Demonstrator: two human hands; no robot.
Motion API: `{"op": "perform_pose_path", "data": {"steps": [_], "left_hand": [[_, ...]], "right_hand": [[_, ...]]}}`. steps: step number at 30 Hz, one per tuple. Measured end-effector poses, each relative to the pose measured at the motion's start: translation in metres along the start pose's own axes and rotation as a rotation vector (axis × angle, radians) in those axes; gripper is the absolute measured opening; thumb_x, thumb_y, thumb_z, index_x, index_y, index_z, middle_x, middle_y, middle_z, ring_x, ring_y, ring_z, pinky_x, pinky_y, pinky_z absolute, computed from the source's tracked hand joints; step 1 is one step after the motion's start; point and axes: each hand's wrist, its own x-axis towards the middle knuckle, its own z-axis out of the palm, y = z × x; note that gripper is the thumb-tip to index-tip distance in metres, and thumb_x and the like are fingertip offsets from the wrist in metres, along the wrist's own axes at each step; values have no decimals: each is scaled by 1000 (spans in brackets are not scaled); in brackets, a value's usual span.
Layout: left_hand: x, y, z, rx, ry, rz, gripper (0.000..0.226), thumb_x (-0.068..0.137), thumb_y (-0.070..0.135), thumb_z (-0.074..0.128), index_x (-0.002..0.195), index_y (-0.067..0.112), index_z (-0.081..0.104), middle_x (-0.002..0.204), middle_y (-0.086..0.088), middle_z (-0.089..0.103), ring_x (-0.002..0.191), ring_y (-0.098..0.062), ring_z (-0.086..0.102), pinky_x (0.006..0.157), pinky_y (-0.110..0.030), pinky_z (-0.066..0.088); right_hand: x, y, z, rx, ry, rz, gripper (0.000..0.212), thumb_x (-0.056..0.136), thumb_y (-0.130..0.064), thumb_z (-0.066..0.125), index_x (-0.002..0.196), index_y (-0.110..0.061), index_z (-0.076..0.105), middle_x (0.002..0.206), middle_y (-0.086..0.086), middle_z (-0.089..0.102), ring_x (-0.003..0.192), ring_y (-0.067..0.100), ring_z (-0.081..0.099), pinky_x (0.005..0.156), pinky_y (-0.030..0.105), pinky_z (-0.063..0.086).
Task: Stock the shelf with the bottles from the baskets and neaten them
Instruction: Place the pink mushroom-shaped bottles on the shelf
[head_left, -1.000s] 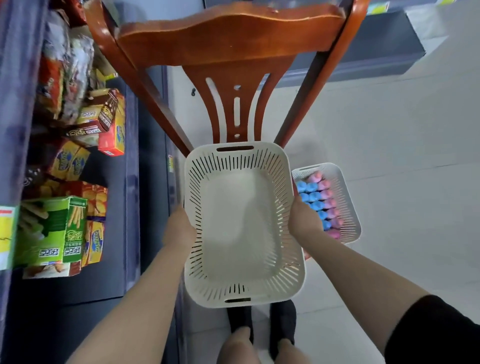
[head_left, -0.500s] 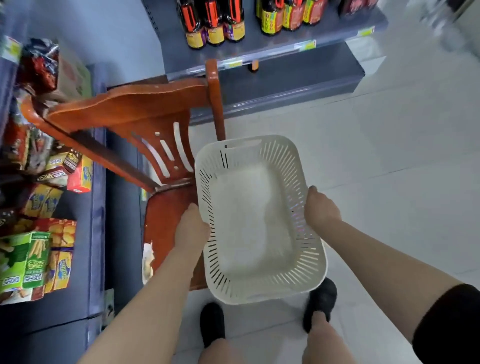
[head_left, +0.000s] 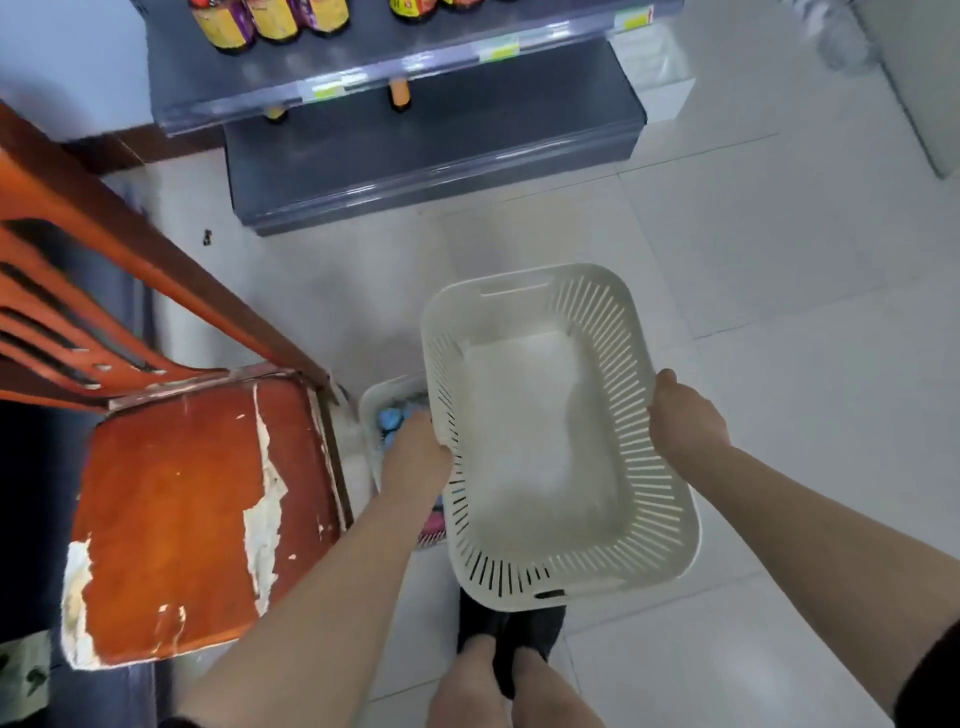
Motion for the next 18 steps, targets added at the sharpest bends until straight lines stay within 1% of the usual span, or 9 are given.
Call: {"op": "perform_pose_path", "data": {"steps": [3, 5, 7, 8, 10, 12, 16, 18], "left_hand": [[40, 10, 57, 22, -42, 22, 13, 88, 5, 46, 101, 7, 50, 90, -2, 53, 85, -18, 49, 68, -27, 34], [67, 11, 96, 18, -58, 41, 16, 86, 1, 46, 101, 4, 50, 90, -4, 55, 88, -23, 55, 68, -30, 40], [100, 6, 137, 25, -75, 44, 20, 82, 1, 49, 102, 5, 52, 94, -9, 60, 91, -28, 58, 69, -35, 48], [116, 2, 157, 40, -86, 42, 22, 81, 2, 51, 103, 4, 51, 94, -10, 59, 90, -29, 58, 69, -36, 49], [144, -2, 193, 52, -104, 65, 22, 79, 2, 54, 101, 2, 53, 94, -11, 59, 88, -29, 58, 68, -35, 49], [170, -7, 226, 57, -120, 82, 19, 78, 3, 54, 97, 3, 56, 92, -11, 62, 87, -28, 60, 65, -31, 45], [215, -26, 287, 47, -153, 81, 12, 77, 0, 54, 85, 3, 61, 85, -12, 65, 82, -30, 62, 61, -27, 41], [235, -37, 313, 58, -151, 88, 10, 77, -1, 55, 84, 4, 61, 85, -12, 64, 80, -29, 61, 62, -29, 45]], "right_hand": [[48, 35, 35, -1, 12, 52, 15, 93, -2, 42, 107, -4, 36, 74, 5, 47, 74, 30, 53, 58, 34, 39], [80, 55, 62, 6, 10, 82, 11, 94, -2, 41, 102, -6, 35, 69, 4, 43, 71, 29, 52, 58, 34, 39], [112, 73, 90, 12, 26, 99, 10, 94, -2, 40, 96, -8, 32, 69, 4, 43, 69, 29, 50, 57, 35, 38], [128, 81, 104, 9, 34, 110, 11, 94, -2, 40, 94, -9, 31, 69, 4, 42, 68, 28, 49, 57, 35, 37], [157, 96, 131, 8, 52, 133, 12, 94, -2, 40, 93, -9, 30, 68, 4, 41, 67, 28, 47, 57, 35, 37], [184, 107, 157, 3, 62, 151, 12, 94, -1, 40, 93, -8, 30, 67, 4, 39, 68, 29, 46, 59, 35, 37], [235, 123, 212, -16, 58, 158, 12, 93, -1, 41, 94, -8, 31, 72, 7, 42, 72, 31, 48, 62, 37, 39], [259, 130, 239, -29, 73, 143, 13, 93, -1, 41, 94, -9, 31, 77, 9, 44, 72, 30, 46, 63, 36, 38]]}}
